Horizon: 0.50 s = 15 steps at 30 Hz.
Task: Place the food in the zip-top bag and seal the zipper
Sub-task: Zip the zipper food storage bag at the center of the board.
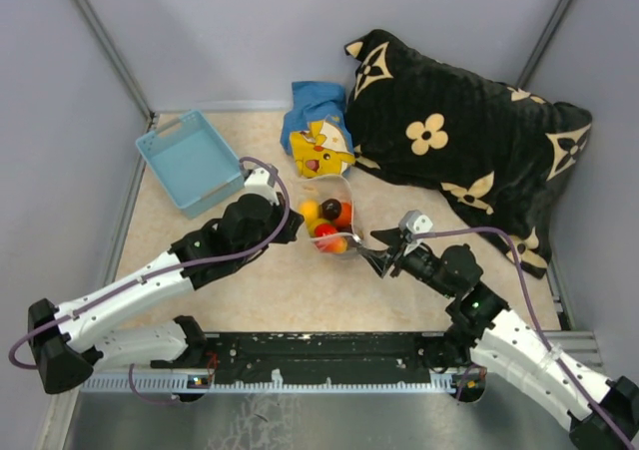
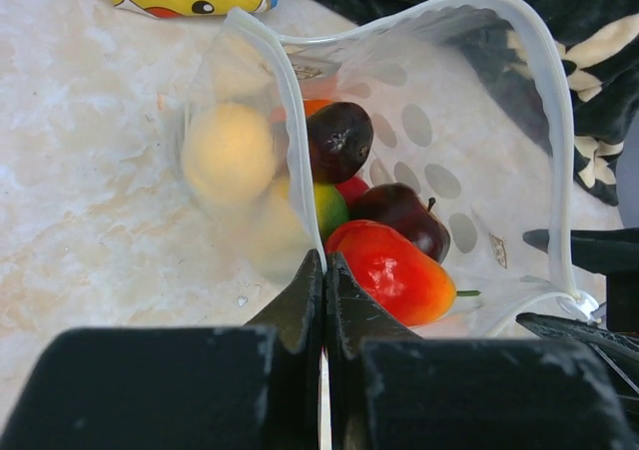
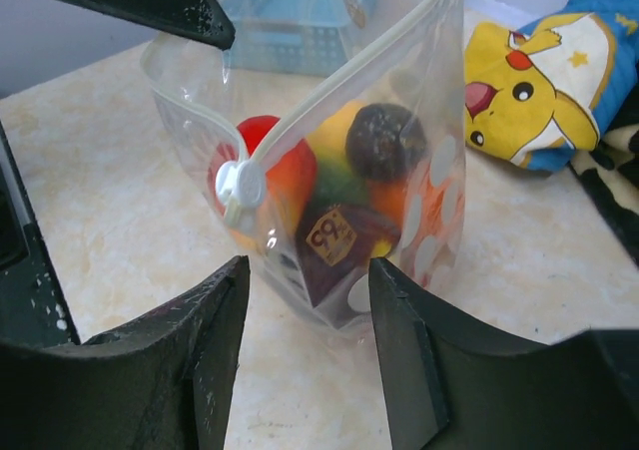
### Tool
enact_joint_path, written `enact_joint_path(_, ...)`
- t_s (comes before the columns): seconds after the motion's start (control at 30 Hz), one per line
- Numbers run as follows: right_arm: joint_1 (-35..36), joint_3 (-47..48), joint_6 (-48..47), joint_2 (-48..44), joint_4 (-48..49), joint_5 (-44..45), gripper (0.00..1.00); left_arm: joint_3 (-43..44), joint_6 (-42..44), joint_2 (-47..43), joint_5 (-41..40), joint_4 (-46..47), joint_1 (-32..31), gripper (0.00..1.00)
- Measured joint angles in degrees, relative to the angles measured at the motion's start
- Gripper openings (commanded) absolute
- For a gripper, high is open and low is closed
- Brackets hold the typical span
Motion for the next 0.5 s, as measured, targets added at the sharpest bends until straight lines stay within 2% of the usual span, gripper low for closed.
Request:
enact_joint_path(0.2,0.0,-2.8,-1.1,5.7,12.7,-1.5,0.44,0.0,0.0,-0.3,0.0,0.0,0.0,0.0)
enact_joint_path(0.33,0.0,-2.9,-2.5,9.3,18.2,-2.5,0.35,0.0,0.0,-0.3,0.1,0.0,0.0,0.0)
enact_joint_path(0.4,0.0,-3.4,-3.2,9.8,20.2,-2.5,0.25,0.0,0.1,-0.3,0.1,0.0,0.0,0.0)
enact_joint_path(0.5,0.0,-3.5,-4.7,9.9,21.9,-2.3,0.02,0.0,0.3,-0.4,0.1,0.0,0.0,0.02)
